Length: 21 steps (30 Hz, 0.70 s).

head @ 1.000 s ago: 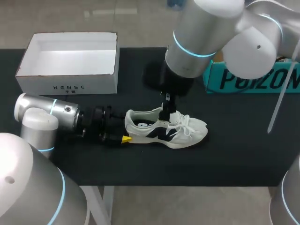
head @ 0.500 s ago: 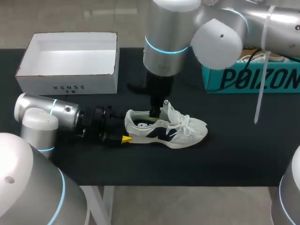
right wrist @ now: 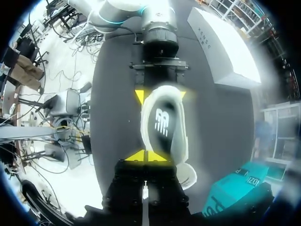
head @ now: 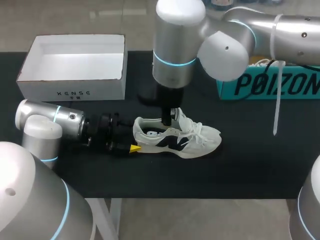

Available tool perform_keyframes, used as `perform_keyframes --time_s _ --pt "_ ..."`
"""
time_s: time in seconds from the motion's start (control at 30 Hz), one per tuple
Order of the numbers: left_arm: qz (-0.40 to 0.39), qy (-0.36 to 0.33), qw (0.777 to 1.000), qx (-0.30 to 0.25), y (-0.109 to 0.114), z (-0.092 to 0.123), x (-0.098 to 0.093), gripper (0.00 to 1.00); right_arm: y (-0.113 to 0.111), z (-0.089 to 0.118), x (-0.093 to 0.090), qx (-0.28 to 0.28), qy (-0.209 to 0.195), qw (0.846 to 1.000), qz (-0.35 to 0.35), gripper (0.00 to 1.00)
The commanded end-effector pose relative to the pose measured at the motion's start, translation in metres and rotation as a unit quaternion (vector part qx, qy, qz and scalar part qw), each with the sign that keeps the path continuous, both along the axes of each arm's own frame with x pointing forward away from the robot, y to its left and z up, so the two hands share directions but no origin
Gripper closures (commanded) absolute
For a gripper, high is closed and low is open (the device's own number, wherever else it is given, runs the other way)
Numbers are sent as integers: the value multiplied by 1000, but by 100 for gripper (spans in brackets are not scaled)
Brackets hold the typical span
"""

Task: Take the shoe out of the shoebox, open the shoe tongue, remove and reinsert the insole, then place the shoe into the shoebox

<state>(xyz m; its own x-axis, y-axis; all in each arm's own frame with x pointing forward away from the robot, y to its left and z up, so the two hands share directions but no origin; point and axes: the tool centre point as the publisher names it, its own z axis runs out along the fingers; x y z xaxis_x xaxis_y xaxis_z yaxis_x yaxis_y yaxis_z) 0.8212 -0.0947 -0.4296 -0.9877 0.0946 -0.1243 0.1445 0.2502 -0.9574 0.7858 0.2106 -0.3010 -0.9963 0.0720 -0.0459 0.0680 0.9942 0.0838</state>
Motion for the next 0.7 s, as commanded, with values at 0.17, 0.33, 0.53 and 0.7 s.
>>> perform_keyframes --time_s 0.17,0.33,0.53,0.7 --pt "1 -1 1000 1 -1 0 -1 100 -8 -12 18 -13 -15 1000 0 100" --pt "1 -1 1000 1 -1 0 -1 100 -9 -16 32 -25 -21 999 -5 100" --pt "1 -1 1000 1 -1 0 -1 100 -9 -31 44 -40 -19 999 -11 100" --pt "1 -1 1000 1 -1 0 -1 100 -10 -47 46 -58 -16 998 -17 100"
